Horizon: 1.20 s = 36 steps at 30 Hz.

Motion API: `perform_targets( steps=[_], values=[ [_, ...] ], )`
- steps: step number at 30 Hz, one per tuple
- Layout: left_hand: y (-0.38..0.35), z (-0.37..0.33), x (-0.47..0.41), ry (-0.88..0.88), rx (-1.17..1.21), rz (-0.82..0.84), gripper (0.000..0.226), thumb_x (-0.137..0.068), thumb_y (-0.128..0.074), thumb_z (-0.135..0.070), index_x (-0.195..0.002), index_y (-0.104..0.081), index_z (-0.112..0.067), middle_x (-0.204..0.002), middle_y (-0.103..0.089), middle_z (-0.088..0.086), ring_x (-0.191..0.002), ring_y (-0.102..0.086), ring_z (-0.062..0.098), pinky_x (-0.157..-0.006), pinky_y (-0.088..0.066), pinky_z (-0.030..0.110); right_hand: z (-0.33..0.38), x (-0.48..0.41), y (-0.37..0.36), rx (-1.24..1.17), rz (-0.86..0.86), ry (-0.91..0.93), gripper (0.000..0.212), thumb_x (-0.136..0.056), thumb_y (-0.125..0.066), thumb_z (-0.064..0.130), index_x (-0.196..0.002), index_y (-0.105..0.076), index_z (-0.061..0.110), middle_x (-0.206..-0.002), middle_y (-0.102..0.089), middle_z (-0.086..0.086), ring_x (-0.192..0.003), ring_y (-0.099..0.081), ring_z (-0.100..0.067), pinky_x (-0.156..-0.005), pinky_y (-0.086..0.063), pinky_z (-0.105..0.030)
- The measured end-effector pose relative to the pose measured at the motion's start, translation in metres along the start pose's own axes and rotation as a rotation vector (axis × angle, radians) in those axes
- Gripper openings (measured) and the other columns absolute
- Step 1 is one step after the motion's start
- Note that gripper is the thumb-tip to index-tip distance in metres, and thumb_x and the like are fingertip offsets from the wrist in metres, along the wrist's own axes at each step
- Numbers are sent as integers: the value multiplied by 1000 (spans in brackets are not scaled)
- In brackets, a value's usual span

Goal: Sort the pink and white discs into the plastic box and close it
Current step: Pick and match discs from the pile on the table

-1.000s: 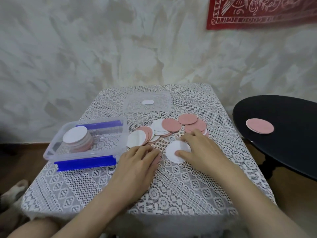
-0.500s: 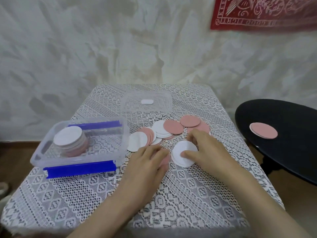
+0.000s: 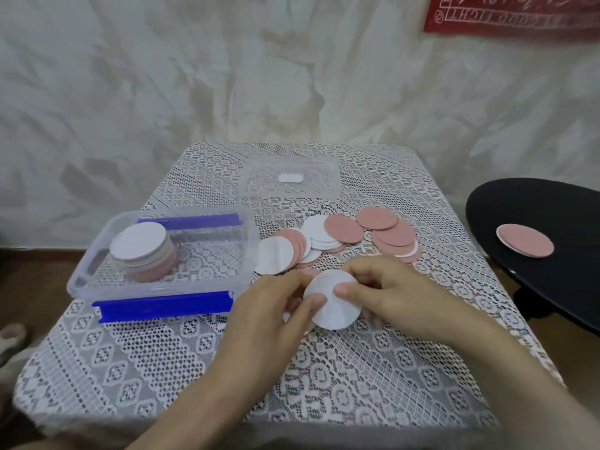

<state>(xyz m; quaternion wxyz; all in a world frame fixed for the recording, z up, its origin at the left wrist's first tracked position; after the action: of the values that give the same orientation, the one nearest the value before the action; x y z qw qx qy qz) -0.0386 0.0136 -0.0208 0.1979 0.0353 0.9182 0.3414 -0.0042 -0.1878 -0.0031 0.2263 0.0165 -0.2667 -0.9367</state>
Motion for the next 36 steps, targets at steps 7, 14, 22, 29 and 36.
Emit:
perform_targets(
  steps=[7,14,22,29,36],
  values=[
    [9,4,11,123,111,33,5,-99,-57,-34,-95,-61,-35,-80,-63,-15,-63,-55,6,-57,-40,23,-2,-5,-1,-12,-151,-4,20,-99,-63,25,-81,-70,18,-66,-66,4,-62,-56,-17,-62,-49,-35],
    [16,9,14,152,75,73,11,-100,-53,-35,-90,-57,-38,-78,-61,-17,-69,-54,7,-58,-38,25,-2,-25,-10,456,-197,-14,32,-87,-65,59,-112,-70,40,-78,-63,13,-71,-57,-3,-66,-47,-32],
    [22,16,13,220,167,68,20,-94,-62,-41,-79,-58,-28,-63,-57,-18,-59,-46,4,-55,-32,23,6,-37,-16,549,-90,-80,36,-80,-72,50,-110,-58,37,-104,-54,18,-93,-57,-13,-80,-50,-36],
    [21,18,12,200,118,76,13,-97,-56,-44,-87,-60,-35,-68,-58,-15,-62,-52,6,-58,-39,24,-1,-32,-7,346,-182,-42,27,-88,-74,39,-82,-50,27,-64,-58,10,-56,-46,-4,-55,-34,-27],
    [22,11,14,230,83,27,19,-100,-49,-40,-86,-57,-31,-62,-62,-7,-57,-59,12,-61,-50,37,-10,-16,7,-41,-337,19,25,-101,-58,25,-93,-56,2,-76,-61,-15,-60,-57,-21,-51,-49,-35]
  ],
)
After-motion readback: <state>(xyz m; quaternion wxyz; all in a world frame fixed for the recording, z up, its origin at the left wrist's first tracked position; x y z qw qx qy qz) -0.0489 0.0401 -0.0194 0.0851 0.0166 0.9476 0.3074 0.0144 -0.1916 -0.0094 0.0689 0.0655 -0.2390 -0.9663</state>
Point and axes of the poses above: each hand's wrist, its own x-axis away from the middle knuckle, its own y-axis out of the back of the hand, z = x × y, the point moved 2 cm from there along -x, towards the middle knuckle
